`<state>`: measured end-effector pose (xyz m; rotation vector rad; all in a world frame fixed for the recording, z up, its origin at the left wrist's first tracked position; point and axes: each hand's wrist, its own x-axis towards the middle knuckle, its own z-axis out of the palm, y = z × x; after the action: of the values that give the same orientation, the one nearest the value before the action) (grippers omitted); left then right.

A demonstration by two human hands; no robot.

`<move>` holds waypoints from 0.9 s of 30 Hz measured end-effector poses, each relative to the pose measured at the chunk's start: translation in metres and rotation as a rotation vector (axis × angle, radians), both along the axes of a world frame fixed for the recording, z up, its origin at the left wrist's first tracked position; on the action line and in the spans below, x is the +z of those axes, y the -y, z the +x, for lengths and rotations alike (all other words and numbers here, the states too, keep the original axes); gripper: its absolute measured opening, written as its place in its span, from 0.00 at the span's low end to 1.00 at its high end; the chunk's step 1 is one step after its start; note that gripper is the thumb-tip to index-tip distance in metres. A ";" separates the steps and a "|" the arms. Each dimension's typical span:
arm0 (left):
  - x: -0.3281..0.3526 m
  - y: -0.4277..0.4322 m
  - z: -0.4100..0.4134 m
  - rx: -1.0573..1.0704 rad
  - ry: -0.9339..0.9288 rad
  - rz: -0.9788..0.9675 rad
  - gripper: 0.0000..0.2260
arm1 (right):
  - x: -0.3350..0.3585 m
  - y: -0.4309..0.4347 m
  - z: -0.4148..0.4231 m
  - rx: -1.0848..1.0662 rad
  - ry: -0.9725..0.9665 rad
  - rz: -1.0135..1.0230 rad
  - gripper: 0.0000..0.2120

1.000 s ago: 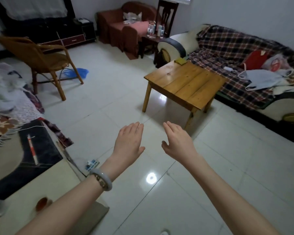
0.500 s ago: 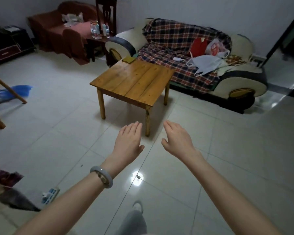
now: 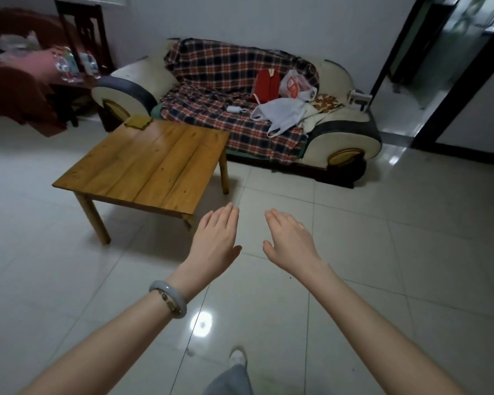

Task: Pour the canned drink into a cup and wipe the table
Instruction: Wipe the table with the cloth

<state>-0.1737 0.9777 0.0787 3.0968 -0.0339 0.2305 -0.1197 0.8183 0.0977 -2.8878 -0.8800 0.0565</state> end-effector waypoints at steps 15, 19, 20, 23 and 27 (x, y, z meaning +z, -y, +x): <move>-0.008 -0.001 0.224 0.008 -0.022 0.047 0.37 | -0.005 -0.001 0.230 0.013 -0.002 0.032 0.30; -0.016 0.000 0.296 0.070 -0.029 0.050 0.37 | -0.012 -0.002 0.310 0.061 0.007 0.035 0.29; -0.016 0.001 0.315 0.084 -0.033 0.051 0.37 | -0.013 -0.002 0.332 0.077 0.005 0.034 0.29; -0.012 0.005 0.373 0.132 -0.026 0.049 0.37 | -0.012 -0.002 0.400 0.146 0.008 0.026 0.29; -0.005 0.008 0.445 0.202 -0.013 0.040 0.36 | -0.007 -0.006 0.486 0.218 0.012 0.028 0.28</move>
<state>0.2713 0.9702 0.0733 3.1400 0.2792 0.2179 0.3667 0.8248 0.0912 -2.7571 -1.1838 0.0465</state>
